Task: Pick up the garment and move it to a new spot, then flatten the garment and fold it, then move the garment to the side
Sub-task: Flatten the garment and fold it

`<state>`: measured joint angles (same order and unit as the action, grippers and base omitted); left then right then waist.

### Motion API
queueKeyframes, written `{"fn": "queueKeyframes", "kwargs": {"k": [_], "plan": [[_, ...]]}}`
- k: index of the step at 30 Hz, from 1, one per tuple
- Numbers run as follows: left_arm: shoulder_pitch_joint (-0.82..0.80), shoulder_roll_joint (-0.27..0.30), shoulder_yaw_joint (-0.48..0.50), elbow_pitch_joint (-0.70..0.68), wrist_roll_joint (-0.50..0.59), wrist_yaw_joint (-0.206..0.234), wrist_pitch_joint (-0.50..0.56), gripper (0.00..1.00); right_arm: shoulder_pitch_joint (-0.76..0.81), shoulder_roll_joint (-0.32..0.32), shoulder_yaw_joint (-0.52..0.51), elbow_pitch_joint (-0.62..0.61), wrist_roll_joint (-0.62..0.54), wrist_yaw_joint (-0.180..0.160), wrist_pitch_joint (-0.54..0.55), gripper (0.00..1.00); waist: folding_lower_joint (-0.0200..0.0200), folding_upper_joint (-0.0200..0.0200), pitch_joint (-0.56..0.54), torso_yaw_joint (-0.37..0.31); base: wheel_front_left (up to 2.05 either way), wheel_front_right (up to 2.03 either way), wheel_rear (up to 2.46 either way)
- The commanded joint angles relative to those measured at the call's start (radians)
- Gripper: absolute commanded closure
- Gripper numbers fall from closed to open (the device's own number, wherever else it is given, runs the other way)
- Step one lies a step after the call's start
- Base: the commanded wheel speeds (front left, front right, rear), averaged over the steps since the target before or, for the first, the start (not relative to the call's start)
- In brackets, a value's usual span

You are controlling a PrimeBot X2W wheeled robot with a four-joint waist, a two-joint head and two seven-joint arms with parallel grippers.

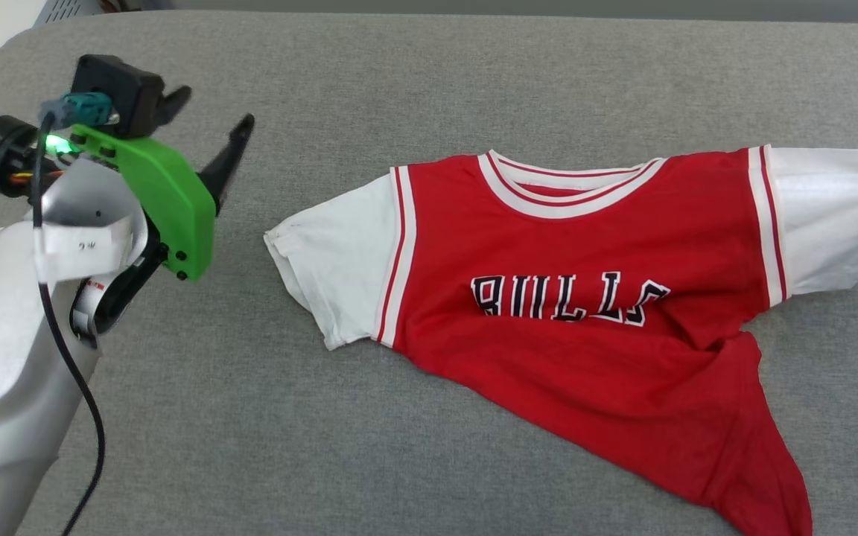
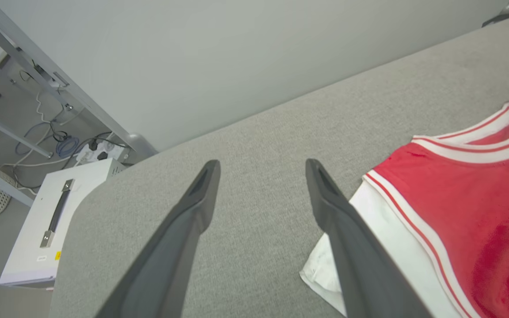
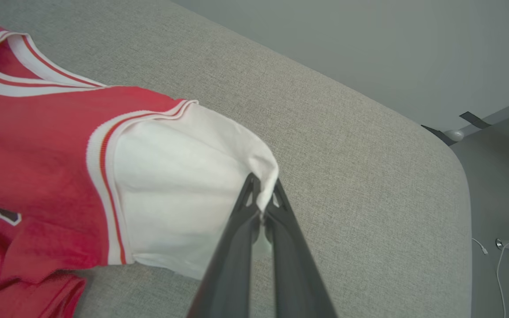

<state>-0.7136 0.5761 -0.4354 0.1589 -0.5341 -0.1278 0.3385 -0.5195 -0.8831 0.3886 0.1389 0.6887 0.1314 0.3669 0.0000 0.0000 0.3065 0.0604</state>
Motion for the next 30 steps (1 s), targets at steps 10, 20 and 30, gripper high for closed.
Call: {"fn": "queueKeyframes", "kwargs": {"k": [10,20,30], "plan": [[-0.189,0.124,-0.298,0.053,-0.292,-0.003,0.335,0.0,0.004,0.039,-0.024,-0.057,-0.035,-0.001,0.022,1.0,0.0,0.0,0.063,-0.045,0.0,0.0,0.0],[-0.273,0.124,-0.494,0.203,-0.381,-0.003,0.374,0.0,-0.057,0.062,0.017,-0.064,-0.042,-0.001,0.023,1.0,0.0,0.0,0.132,-0.091,0.0,0.0,0.0],[-0.3,0.143,-0.707,0.291,-0.412,-0.003,0.368,0.12,-0.104,0.066,0.074,-0.043,-0.031,-0.001,0.0,1.0,0.0,0.0,0.156,-0.107,0.0,0.0,0.0]]}}
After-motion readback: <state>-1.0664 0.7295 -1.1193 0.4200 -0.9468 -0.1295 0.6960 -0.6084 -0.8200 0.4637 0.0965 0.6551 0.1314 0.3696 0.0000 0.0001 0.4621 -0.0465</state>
